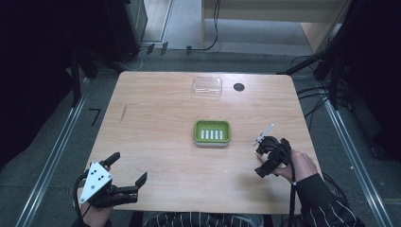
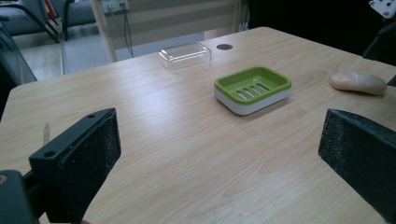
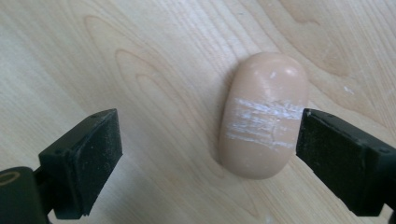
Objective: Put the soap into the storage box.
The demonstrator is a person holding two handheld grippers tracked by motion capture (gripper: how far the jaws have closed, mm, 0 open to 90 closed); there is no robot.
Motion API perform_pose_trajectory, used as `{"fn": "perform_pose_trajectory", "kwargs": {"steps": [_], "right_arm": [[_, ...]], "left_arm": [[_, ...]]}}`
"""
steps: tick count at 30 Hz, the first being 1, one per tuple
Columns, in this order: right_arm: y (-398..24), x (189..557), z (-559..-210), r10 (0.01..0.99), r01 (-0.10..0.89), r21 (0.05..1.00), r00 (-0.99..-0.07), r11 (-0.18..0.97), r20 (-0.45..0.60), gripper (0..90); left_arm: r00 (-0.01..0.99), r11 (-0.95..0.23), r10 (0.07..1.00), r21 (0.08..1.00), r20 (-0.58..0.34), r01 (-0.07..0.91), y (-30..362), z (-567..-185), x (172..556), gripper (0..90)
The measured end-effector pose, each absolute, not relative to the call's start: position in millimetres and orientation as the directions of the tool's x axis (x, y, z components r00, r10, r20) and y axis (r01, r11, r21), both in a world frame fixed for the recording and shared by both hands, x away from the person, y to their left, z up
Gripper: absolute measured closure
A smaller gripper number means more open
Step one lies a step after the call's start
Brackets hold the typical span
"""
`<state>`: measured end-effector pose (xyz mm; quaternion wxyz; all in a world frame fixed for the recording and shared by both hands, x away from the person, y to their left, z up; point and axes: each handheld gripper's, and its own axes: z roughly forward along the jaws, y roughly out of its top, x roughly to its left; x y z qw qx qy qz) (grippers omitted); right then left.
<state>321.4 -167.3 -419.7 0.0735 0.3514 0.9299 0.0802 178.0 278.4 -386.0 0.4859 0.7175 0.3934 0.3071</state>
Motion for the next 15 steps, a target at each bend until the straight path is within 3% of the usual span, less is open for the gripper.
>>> {"fn": "perform_pose_trajectory", "kwargs": {"steps": [15], "right_arm": [[-186.4,345.2,-425.2,0.712,0.688,0.203,-0.697,0.697,-0.080,7.6]], "left_arm": [[0.507,-0.222,0.860,0.937,0.059,0.268,279.6,-386.6,179.8,0.0]]}}
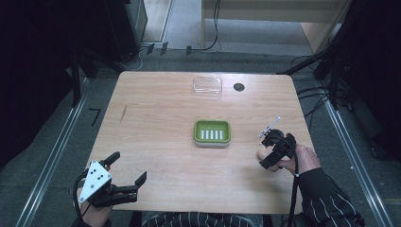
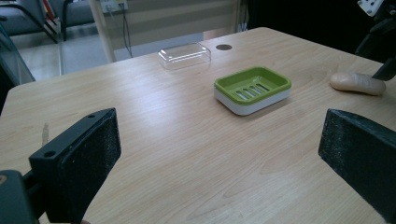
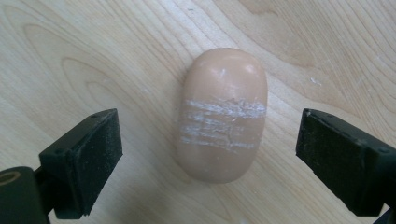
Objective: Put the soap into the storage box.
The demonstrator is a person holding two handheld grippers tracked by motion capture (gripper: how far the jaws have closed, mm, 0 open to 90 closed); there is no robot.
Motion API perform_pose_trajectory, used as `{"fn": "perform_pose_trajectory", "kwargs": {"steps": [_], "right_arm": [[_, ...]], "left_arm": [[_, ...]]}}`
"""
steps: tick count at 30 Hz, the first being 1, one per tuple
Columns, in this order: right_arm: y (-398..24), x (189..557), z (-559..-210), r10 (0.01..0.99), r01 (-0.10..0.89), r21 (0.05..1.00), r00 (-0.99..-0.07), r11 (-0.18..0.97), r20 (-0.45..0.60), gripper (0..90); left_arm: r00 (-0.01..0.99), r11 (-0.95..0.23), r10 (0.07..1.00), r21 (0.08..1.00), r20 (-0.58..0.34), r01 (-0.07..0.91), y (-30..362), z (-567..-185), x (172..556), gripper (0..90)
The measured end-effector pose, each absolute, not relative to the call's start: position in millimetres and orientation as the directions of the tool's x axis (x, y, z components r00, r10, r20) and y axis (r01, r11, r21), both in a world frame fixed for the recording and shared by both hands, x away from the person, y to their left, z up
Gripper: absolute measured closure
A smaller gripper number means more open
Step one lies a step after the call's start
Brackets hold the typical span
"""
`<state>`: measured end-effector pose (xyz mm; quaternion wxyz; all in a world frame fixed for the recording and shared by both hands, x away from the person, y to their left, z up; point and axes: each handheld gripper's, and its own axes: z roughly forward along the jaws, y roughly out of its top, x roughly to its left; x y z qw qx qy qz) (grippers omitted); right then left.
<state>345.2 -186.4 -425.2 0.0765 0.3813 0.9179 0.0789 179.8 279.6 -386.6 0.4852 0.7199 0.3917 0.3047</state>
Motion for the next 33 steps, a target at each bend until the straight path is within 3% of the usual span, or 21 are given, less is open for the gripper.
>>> {"fn": "perform_pose_trajectory", "kwargs": {"steps": [24,33], "right_arm": [[-192.9,374.9,-454.3,0.731,0.727,0.101,-0.682,0.679,-0.016,7.8],[-187.4,378.4,-459.1,0.732,0.729,0.082,-0.681,0.680,-0.017,12.4]], "left_arm": [[0.495,-0.216,0.867,0.940,0.059,0.266,278.8,-385.6,175.1,0.0],[0.487,-0.212,0.872,0.939,0.058,0.269,279.7,-385.9,173.9,0.0]]}}
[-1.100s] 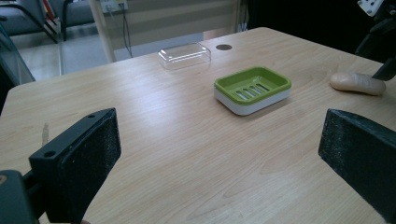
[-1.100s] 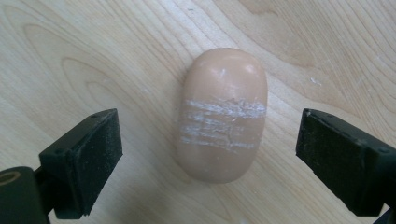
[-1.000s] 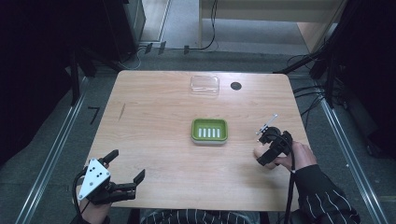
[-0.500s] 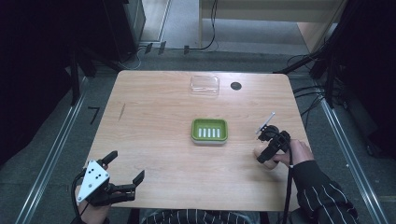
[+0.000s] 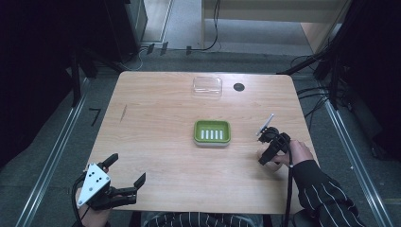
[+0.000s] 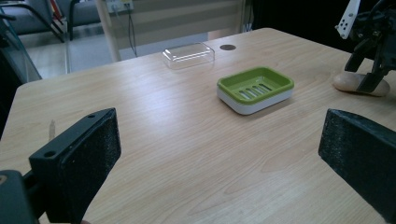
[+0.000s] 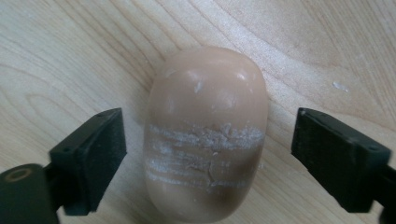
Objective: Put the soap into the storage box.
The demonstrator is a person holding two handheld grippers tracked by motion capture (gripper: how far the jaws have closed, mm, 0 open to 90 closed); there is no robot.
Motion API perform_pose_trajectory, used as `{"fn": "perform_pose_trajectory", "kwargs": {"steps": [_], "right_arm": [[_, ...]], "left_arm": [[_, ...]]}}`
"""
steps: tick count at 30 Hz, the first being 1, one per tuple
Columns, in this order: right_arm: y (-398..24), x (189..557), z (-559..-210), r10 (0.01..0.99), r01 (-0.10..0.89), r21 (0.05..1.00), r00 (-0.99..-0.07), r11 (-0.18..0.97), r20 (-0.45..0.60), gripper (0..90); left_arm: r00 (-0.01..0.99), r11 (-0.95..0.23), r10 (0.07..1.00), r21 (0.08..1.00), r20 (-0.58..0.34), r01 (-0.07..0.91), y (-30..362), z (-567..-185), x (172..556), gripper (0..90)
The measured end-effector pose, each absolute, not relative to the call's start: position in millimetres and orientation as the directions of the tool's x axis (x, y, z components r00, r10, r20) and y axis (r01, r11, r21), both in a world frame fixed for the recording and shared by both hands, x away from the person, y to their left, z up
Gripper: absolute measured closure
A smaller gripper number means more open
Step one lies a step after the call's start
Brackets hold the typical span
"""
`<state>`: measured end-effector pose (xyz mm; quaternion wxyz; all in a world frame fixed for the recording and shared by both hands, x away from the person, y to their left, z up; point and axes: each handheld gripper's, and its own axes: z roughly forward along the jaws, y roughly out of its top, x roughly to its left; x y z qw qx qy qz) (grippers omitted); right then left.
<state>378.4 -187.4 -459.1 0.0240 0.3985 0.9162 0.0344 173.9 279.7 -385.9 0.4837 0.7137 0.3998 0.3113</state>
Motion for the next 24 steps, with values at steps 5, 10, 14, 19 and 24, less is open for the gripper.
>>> {"fn": "perform_pose_trajectory", "kwargs": {"steps": [5,10,14,19,24], "right_arm": [[-186.6,380.4,-463.7,0.742,0.740,0.061,-0.670,0.670,-0.016,15.7],[-187.0,380.2,-465.8,0.740,0.738,0.054,-0.673,0.673,-0.021,21.2],[-188.7,379.4,-466.8,0.746,0.745,0.049,-0.665,0.665,-0.004,26.6],[-185.6,380.5,-468.4,0.746,0.746,0.032,-0.666,0.666,0.002,32.9],[-185.9,380.6,-468.6,0.751,0.751,0.034,-0.660,0.660,0.008,33.1]], "left_arm": [[0.488,-0.212,0.871,0.939,0.055,0.272,280.7,-386.2,174.5,0.0],[0.492,-0.211,0.869,0.939,0.053,0.272,280.5,-386.3,175.2,0.0],[0.493,-0.213,0.868,0.939,0.054,0.271,280.2,-386.7,176.0,0.0],[0.486,-0.208,0.873,0.939,0.052,0.273,282.5,-386.6,174.7,0.0],[0.486,-0.209,0.872,0.939,0.053,0.272,282.3,-386.8,174.7,0.0]]}}
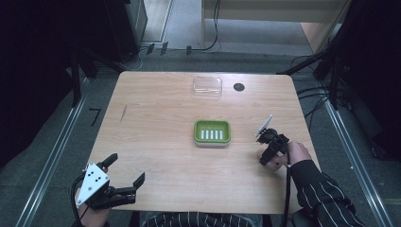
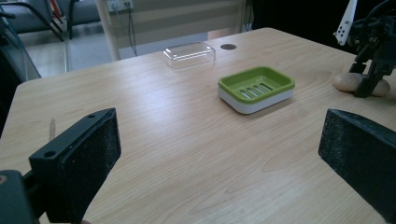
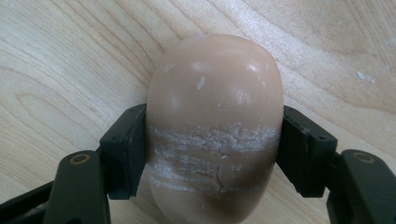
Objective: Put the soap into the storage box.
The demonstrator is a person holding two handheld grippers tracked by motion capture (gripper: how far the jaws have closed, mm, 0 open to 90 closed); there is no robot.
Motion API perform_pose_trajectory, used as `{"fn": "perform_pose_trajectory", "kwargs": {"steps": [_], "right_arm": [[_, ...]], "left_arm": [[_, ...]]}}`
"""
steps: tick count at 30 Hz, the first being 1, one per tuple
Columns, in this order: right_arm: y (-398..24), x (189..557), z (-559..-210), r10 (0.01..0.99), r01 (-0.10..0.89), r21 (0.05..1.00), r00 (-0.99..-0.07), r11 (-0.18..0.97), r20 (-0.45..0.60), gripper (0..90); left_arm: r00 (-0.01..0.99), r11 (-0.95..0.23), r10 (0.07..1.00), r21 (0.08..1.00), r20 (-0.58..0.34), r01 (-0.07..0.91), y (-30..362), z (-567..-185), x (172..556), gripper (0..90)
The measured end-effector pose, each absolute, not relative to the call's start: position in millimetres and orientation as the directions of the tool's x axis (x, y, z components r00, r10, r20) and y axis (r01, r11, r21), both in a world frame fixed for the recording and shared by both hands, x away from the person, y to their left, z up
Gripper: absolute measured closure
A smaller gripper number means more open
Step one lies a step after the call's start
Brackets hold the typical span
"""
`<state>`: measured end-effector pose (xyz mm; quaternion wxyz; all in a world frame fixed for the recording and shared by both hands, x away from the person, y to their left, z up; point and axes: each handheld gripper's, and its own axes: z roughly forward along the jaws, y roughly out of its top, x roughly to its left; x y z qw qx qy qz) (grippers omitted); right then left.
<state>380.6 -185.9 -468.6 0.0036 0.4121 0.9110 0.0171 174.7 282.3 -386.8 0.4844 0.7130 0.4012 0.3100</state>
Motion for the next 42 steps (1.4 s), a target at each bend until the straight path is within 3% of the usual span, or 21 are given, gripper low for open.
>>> {"fn": "perform_pose_trajectory", "kwargs": {"steps": [18,42], "right_arm": [[-191.0,378.8,-462.2,0.751,0.750,0.056,-0.661,0.659,0.010,33.4],[-179.5,376.8,-441.3,0.660,0.655,0.101,-0.750,0.749,-0.026,33.5]], "left_arm": [[0.491,-0.212,0.869,0.940,0.057,0.268,280.9,-385.8,174.0,0.0],[0.491,-0.216,0.869,0.939,0.058,0.270,280.5,-386.2,174.0,0.0]]}}
